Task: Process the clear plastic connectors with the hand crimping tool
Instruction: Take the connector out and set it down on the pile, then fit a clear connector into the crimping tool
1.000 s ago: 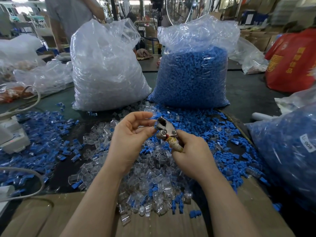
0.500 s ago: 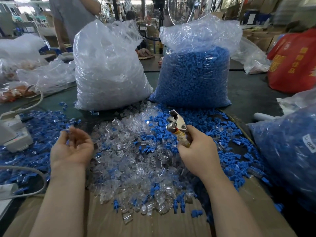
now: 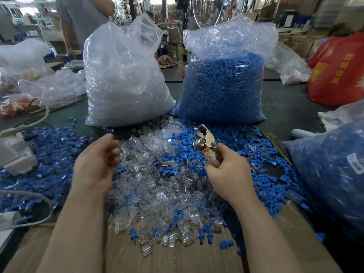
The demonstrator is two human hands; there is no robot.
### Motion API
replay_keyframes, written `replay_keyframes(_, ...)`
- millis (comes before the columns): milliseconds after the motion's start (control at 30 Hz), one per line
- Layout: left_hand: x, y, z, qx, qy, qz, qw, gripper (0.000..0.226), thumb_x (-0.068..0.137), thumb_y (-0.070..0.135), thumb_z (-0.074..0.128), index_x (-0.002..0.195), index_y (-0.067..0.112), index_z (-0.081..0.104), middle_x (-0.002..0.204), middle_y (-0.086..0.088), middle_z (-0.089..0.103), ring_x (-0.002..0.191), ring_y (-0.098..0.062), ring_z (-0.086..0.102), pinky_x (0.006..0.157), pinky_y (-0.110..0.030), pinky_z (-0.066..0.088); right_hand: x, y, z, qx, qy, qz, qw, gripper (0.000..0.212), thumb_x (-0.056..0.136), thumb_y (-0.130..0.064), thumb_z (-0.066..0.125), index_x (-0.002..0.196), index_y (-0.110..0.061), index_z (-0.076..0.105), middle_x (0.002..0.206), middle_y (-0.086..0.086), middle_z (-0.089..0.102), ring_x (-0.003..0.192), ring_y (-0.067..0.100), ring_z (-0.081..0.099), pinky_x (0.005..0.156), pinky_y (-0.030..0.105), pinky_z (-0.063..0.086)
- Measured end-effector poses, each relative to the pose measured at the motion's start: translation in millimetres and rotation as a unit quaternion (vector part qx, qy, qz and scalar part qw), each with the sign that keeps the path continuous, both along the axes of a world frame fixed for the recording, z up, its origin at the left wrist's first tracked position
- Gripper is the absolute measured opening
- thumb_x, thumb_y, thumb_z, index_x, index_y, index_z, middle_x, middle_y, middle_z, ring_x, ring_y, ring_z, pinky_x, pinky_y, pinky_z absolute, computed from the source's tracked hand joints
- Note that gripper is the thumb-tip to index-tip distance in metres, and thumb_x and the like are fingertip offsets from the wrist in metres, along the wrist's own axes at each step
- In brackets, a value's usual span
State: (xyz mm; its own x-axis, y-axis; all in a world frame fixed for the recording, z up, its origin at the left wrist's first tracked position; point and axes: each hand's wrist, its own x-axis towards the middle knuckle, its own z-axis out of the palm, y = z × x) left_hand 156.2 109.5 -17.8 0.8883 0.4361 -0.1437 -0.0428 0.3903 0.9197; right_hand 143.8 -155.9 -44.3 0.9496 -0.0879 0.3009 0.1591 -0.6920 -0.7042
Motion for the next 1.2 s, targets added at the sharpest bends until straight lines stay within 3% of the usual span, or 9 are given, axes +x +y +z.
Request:
replay_keyframes(33, 0.4, -11.3, 0.4, 0.154, 0.009, -0.040, 0.987, 0.004, 0.090, 0.025, 0.068, 0.091, 0.022, 0.069, 0.079, 0.008, 0.071, 0.069, -0.004, 0.062, 0.063, -0.019, 0.047, -0.1, 0.1, 0.1, -0.001, 0.001, -0.001, 1.000, 0.009, 0.081, -0.024, 0.063, 0.082, -0.028, 0.055, 0.061, -0.008, 0.056, 0.056, 0.012, 0.051, 0.047, 0.031, 0.035)
replay_keyframes(100, -0.8, -35.8, -1.4, 0.379, 0.005, -0.112, 0.919, 0.005, 0.088, 0.023, 0.070, 0.088, 0.027, 0.070, 0.081, 0.010, 0.071, 0.075, -0.003, 0.063, 0.065, -0.015, 0.044, -0.2, 0.0, 0.3, -0.003, 0.002, -0.002, 1.000, 0.008, 0.080, -0.024, 0.063, 0.083, -0.027, 0.055, 0.061, -0.008, 0.056, 0.056, 0.012, 0.052, 0.048, 0.032, 0.037)
replay_keyframes(200, 1.3, -56.3, -13.3, 0.561, 0.038, -0.140, 0.815, 0.012, 0.090, 0.020, 0.069, 0.084, 0.031, 0.068, 0.083, 0.015, 0.068, 0.069, 0.003, 0.061, 0.055, -0.008, 0.043, -0.9, 0.1, 0.5, -0.002, -0.001, 0.001, 1.000, 0.007, 0.079, -0.026, 0.060, 0.085, -0.027, 0.056, 0.062, -0.008, 0.057, 0.056, 0.011, 0.051, 0.048, 0.032, 0.036)
replay_keyframes(300, 5.9, -62.4, -23.1, 0.646, 0.055, -0.130, 0.750, 0.022, 0.093, 0.014, 0.064, 0.087, 0.034, 0.071, 0.097, 0.012, 0.067, 0.077, -0.003, 0.061, 0.068, -0.018, 0.046, -1.1, 0.6, -0.1, 0.002, 0.004, 0.008, 1.000, 0.012, 0.076, -0.030, 0.055, 0.088, -0.028, 0.056, 0.063, -0.008, 0.057, 0.056, 0.011, 0.050, 0.047, 0.030, 0.035)
replay_keyframes(500, 6.7, -58.8, -21.9, 0.706, 0.063, -0.174, 0.684, 0.039, 0.091, 0.000, 0.059, 0.103, 0.033, 0.076, 0.101, 0.008, 0.051, 0.084, -0.008, 0.050, 0.075, -0.022, 0.042, -0.1, 2.8, -0.9, 0.014, 0.007, 0.005, 1.000, 0.015, 0.070, -0.037, 0.046, 0.083, -0.033, 0.053, 0.062, -0.010, 0.057, 0.057, 0.011, 0.050, 0.048, 0.031, 0.035)
replay_keyframes(767, 6.1, -56.0, -20.2, 0.707, 0.072, -0.183, 0.680, 0.017, 0.090, 0.020, 0.069, 0.089, 0.036, 0.072, 0.091, 0.014, 0.046, 0.075, 0.002, 0.046, 0.079, -0.021, 0.044, -0.4, 4.7, -0.7, 0.013, 0.009, 0.012, 1.000, 0.011, 0.070, -0.036, 0.046, 0.080, -0.039, 0.051, 0.062, -0.011, 0.057, 0.055, 0.010, 0.049, 0.047, 0.029, 0.031)
replay_keyframes(933, 6.7, -65.3, -15.4, 0.617, 0.056, -0.199, 0.759, 0.019, 0.094, 0.019, 0.063, 0.081, 0.034, 0.066, 0.083, 0.014, 0.068, 0.073, -0.001, 0.065, 0.056, -0.013, 0.042, 0.8, 6.2, 0.0, 0.030, 0.004, 0.031, 0.999, 0.013, 0.082, -0.027, 0.062, 0.075, -0.033, 0.054, 0.066, -0.014, 0.059, 0.058, 0.012, 0.052, 0.048, 0.032, 0.038)
replay_keyframes(1100, 6.0, -58.6, -16.9, 0.662, 0.079, -0.195, 0.719, 0.015, 0.092, 0.018, 0.067, 0.088, 0.033, 0.069, 0.101, 0.010, 0.065, 0.082, -0.004, 0.060, 0.068, -0.020, 0.044, 1.5, 7.2, 0.8, 0.019, 0.001, 0.029, 0.999, 0.018, 0.083, -0.025, 0.064, 0.072, -0.034, 0.053, 0.061, -0.011, 0.058, 0.058, 0.013, 0.053, 0.051, 0.037, 0.043)
replay_keyframes(1200, 7.3, -55.0, -16.3, 0.666, 0.091, -0.224, 0.706, 0.019, 0.092, 0.018, 0.065, 0.090, 0.035, 0.072, 0.104, 0.011, 0.061, 0.077, -0.003, 0.061, 0.054, -0.010, 0.039, 2.1, 7.2, 0.6, 0.021, 0.006, 0.028, 0.999, 0.016, 0.082, -0.025, 0.064, 0.073, -0.032, 0.054, 0.061, -0.010, 0.058, 0.058, 0.013, 0.053, 0.051, 0.038, 0.043)
